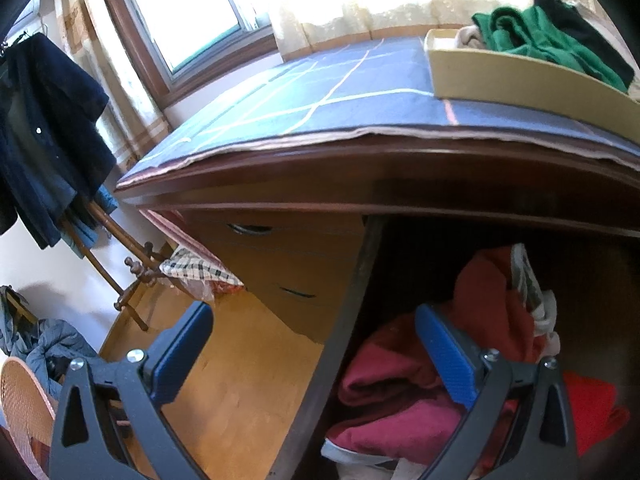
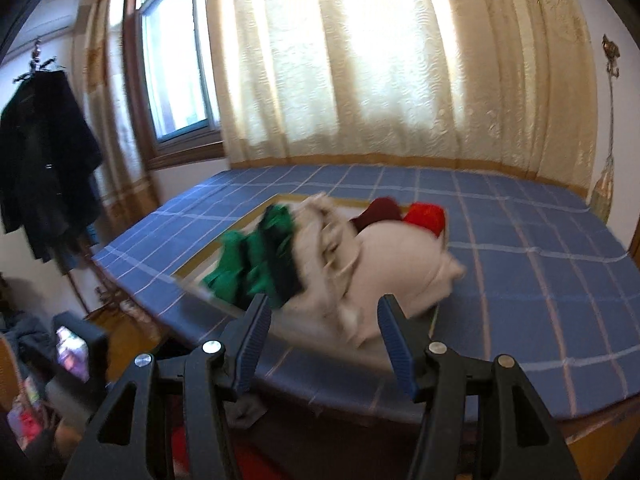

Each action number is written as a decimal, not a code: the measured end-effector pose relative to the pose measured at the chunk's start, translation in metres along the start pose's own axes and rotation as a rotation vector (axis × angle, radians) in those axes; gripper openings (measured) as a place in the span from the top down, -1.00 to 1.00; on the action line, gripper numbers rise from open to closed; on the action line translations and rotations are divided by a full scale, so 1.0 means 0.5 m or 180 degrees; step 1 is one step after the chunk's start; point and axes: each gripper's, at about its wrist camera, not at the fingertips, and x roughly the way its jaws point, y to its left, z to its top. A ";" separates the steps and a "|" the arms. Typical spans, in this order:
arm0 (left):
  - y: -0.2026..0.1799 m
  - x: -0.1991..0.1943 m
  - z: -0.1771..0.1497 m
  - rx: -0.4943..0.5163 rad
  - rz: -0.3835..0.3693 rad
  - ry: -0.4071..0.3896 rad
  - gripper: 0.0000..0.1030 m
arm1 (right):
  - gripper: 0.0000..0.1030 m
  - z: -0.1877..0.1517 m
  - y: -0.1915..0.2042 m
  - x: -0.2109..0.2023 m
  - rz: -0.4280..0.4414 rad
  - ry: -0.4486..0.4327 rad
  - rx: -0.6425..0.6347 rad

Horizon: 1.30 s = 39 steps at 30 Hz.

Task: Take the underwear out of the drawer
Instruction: 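Reach the right gripper into the drawer and grasp the large red garment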

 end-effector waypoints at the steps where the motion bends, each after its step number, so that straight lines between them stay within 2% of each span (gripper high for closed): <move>1: -0.001 -0.005 -0.002 0.0016 -0.0009 -0.0049 -0.99 | -0.13 -0.015 0.007 -0.007 0.0092 0.0057 0.0005; 7: -0.014 -0.028 -0.008 0.0183 -0.0172 -0.0242 -0.99 | -0.13 -0.105 0.044 -0.002 0.0307 0.0537 -0.0071; 11: -0.011 -0.036 -0.008 0.0195 -0.0330 -0.0309 -0.97 | -0.13 -0.168 0.066 0.012 0.0297 0.0871 -0.0244; 16: -0.011 -0.045 -0.010 0.0239 -0.0562 -0.0395 -0.96 | -0.13 -0.233 0.086 0.073 0.0401 0.1485 -0.0370; 18: -0.016 -0.048 -0.011 0.0292 -0.0563 -0.0411 -0.96 | -0.13 -0.259 0.098 0.105 0.0476 0.1770 -0.0437; 22: -0.018 -0.051 -0.010 0.0309 -0.0582 -0.0441 -0.96 | -0.13 -0.292 0.123 0.152 0.0619 0.2078 -0.0520; 28: -0.014 -0.056 -0.011 0.0314 -0.0659 -0.0493 -0.95 | -0.13 -0.299 0.175 0.212 0.1047 0.2424 -0.0728; 35: 0.003 -0.058 -0.014 0.0198 -0.0832 -0.0544 -0.88 | -0.13 -0.321 0.232 0.279 0.1132 0.2713 -0.1232; 38: -0.007 -0.059 -0.014 0.0276 -0.0840 -0.0550 -0.89 | -0.27 -0.330 0.246 0.295 0.1105 0.2740 -0.1364; 39: -0.010 -0.060 -0.014 0.0304 -0.0834 -0.0554 -0.89 | -0.40 -0.331 0.249 0.299 0.1138 0.2762 -0.1340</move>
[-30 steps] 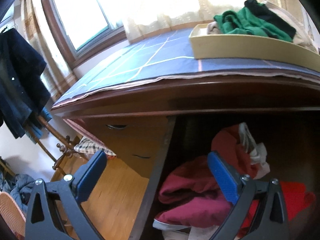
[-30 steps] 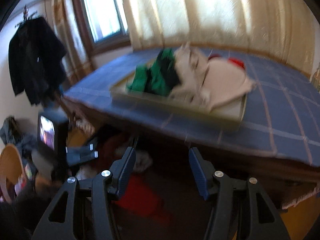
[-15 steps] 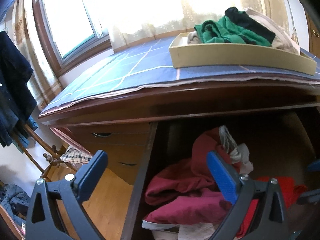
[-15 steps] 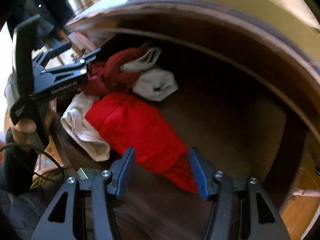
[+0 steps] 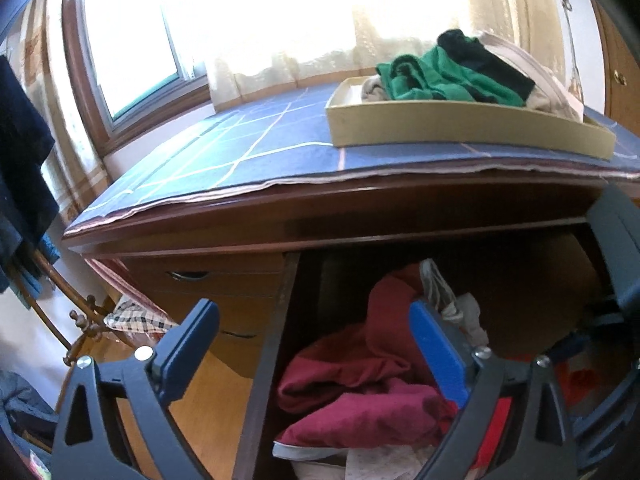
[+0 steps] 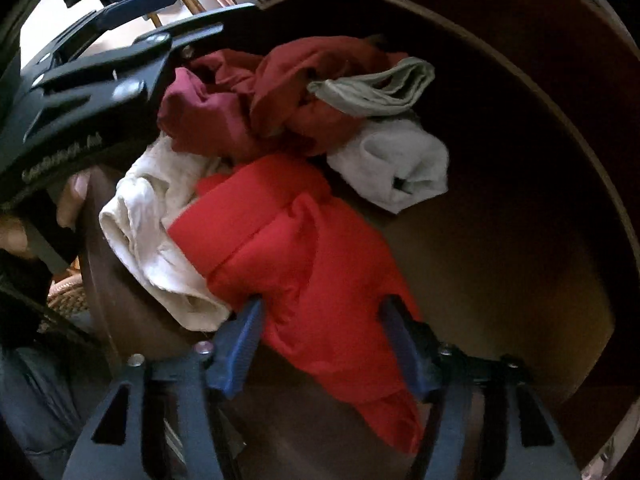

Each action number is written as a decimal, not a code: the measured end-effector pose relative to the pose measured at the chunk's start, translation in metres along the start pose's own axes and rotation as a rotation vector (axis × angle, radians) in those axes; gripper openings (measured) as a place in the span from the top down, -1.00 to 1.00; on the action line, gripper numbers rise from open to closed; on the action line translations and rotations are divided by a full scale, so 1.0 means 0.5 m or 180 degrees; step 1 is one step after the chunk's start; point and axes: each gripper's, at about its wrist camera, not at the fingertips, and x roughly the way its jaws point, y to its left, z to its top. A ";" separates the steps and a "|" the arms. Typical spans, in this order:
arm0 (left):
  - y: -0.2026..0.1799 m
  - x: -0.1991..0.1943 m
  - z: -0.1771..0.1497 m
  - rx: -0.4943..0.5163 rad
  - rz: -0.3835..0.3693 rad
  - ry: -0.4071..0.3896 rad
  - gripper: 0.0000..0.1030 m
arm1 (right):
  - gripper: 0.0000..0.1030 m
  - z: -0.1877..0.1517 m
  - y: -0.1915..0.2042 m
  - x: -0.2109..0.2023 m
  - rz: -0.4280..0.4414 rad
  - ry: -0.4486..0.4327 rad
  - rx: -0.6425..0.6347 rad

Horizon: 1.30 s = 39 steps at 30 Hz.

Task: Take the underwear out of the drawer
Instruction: 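Reach the right gripper into the drawer and grasp the large red garment, then lift the large red garment with the right gripper over the tray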

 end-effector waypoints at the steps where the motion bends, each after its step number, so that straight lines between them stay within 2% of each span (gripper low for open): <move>1: -0.003 -0.001 0.000 0.0021 -0.0002 -0.0004 -0.89 | -0.52 0.003 0.002 0.005 0.0053 0.0012 0.0000; 3: -0.005 0.002 0.001 0.0035 0.0013 0.0022 -0.89 | -0.61 0.006 0.010 0.017 0.0043 0.0045 -0.0079; 5: -0.006 0.008 0.002 0.0025 0.0038 0.0078 -0.89 | -0.68 0.009 0.021 0.033 -0.0114 0.0094 -0.0205; 9: 0.000 0.011 0.001 -0.0016 0.0060 0.0131 -0.89 | -0.67 0.014 0.022 0.064 -0.0311 0.0169 -0.0120; 11: 0.001 0.010 0.001 -0.0020 0.0067 0.0121 -0.89 | -0.53 0.011 0.026 0.063 -0.0367 0.0138 -0.0120; 12: 0.001 0.011 0.002 -0.0017 0.0072 0.0119 -0.89 | -0.39 0.010 0.024 0.059 -0.0385 0.0114 -0.0084; 16: -0.005 0.007 -0.001 0.0005 0.0101 0.0113 -0.89 | 0.02 -0.007 0.009 0.041 -0.0294 0.0013 0.0132; 19: -0.005 0.007 0.000 0.0012 0.0110 0.0116 -0.89 | 0.20 -0.029 -0.010 0.020 -0.0166 -0.0089 0.0386; 24: -0.006 0.007 0.001 0.0019 0.0111 0.0116 -0.89 | 0.25 -0.072 -0.017 -0.033 0.0007 -0.0398 0.0692; 30: -0.009 0.004 0.002 0.0051 0.0129 0.0093 -0.89 | 0.25 -0.138 -0.025 -0.128 0.0267 -0.0900 0.1014; 31: -0.010 0.003 0.001 0.0055 0.0139 0.0090 -0.89 | 0.25 -0.157 -0.032 -0.166 0.0274 -0.0982 0.1038; 39: -0.017 -0.011 -0.006 0.0119 0.0152 -0.0010 -0.89 | 0.25 -0.170 -0.062 -0.253 0.0266 -0.1416 0.1245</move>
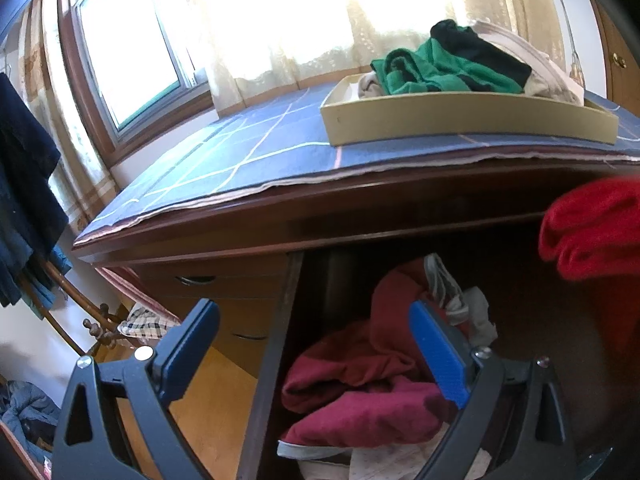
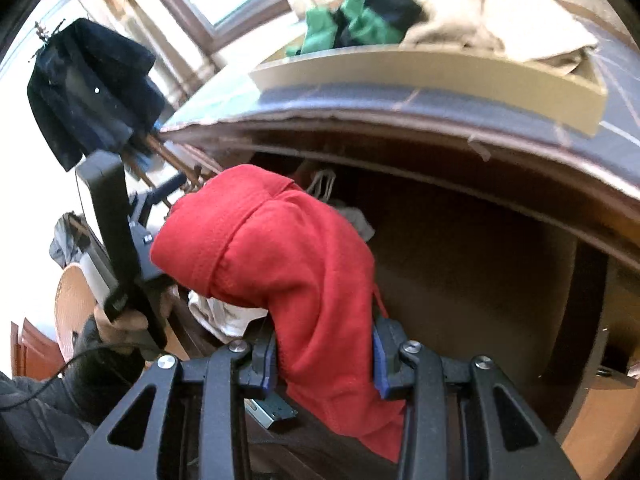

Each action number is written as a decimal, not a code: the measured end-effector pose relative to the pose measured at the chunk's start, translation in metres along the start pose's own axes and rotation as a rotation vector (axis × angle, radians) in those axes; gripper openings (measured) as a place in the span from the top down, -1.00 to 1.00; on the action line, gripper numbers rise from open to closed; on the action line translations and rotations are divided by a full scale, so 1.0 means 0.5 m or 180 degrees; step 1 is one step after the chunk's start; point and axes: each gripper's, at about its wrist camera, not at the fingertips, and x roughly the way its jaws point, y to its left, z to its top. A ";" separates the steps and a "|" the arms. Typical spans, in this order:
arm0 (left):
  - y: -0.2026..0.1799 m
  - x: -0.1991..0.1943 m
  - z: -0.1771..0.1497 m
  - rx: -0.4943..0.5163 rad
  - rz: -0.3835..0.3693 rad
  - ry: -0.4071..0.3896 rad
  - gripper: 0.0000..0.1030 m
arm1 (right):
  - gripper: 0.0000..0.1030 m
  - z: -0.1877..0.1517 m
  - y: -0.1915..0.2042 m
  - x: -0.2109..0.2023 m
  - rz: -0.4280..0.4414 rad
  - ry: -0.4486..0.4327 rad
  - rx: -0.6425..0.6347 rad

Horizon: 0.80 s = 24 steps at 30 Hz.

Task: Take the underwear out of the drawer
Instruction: 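Lift the large red garment with the right gripper over the tray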

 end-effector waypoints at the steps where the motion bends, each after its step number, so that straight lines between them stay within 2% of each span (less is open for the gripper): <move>1: -0.001 0.000 0.000 0.0003 0.0001 0.0000 -0.89 | 0.25 0.004 -0.002 -0.007 -0.0028 -0.0045 0.0029; 5: -0.002 0.003 -0.001 -0.0001 0.0010 0.0022 -0.89 | 0.25 0.020 -0.032 -0.063 0.0034 -0.0244 0.0186; 9: -0.005 0.009 0.001 0.0026 0.0041 0.0077 -0.89 | 0.25 0.061 -0.034 -0.102 0.0030 -0.0407 0.0110; 16: -0.003 0.009 0.003 0.0029 0.0017 0.0072 -0.89 | 0.25 0.125 0.019 -0.166 0.0121 -0.0793 -0.0049; 24: -0.001 0.008 0.003 0.0033 0.0021 0.0056 -0.89 | 0.25 0.232 0.064 -0.229 -0.0132 -0.1232 -0.0248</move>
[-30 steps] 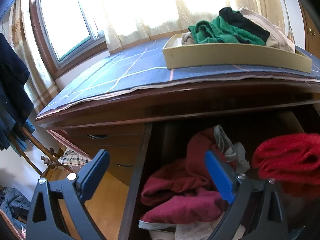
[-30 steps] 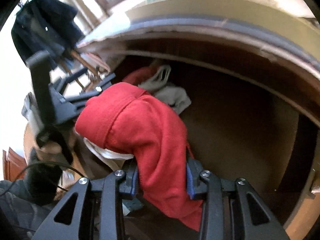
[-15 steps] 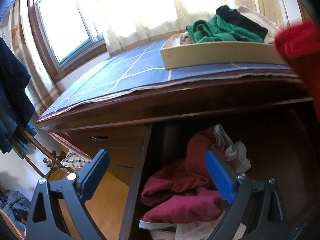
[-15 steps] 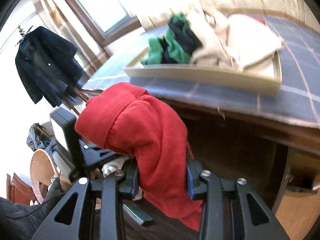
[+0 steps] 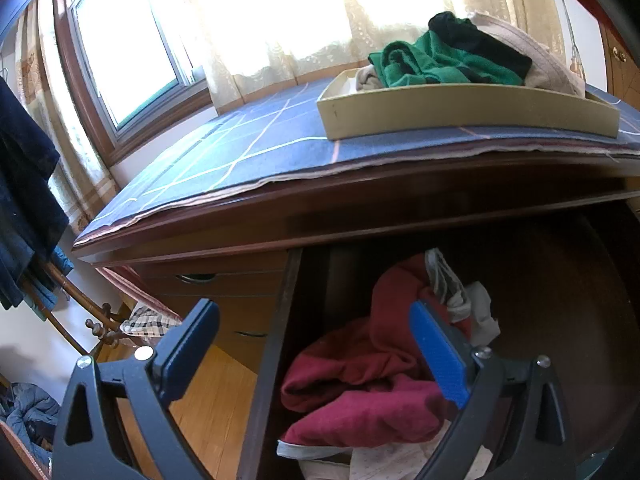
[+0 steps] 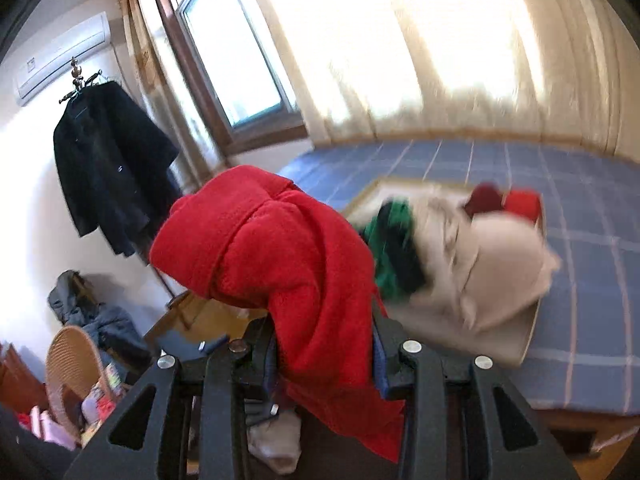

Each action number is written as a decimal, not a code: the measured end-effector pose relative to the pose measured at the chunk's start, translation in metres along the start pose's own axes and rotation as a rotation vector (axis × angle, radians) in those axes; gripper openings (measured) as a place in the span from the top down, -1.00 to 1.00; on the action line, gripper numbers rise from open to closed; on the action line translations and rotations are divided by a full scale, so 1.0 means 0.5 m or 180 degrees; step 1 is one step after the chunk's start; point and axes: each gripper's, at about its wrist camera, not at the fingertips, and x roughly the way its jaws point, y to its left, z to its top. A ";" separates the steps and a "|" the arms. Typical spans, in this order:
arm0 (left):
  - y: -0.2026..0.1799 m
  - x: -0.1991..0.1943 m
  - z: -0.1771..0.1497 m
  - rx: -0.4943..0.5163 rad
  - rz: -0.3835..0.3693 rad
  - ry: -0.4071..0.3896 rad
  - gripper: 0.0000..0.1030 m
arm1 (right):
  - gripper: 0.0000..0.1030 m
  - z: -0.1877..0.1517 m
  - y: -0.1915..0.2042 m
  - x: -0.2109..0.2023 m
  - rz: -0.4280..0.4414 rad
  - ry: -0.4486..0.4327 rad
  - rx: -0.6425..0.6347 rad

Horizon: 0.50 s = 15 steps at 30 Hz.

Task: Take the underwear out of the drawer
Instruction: 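Lift the large red garment with the right gripper over the tray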

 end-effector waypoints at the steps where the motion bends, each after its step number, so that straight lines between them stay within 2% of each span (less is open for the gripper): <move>1: -0.001 0.000 0.000 0.0005 0.0002 0.0001 -0.89 | 0.25 0.015 0.002 0.000 -0.0051 -0.0046 -0.0030; 6: -0.005 -0.004 -0.003 0.0022 0.0006 -0.0027 -0.89 | 0.25 0.093 0.006 0.024 -0.0265 -0.0165 -0.0144; 9: -0.004 -0.006 -0.003 0.0013 -0.0015 -0.0026 -0.89 | 0.25 0.135 0.013 0.052 -0.0492 -0.0227 -0.0300; 15: 0.002 -0.010 -0.003 -0.0005 -0.0032 -0.0042 -0.89 | 0.25 0.218 0.004 0.150 -0.0892 -0.0238 -0.0432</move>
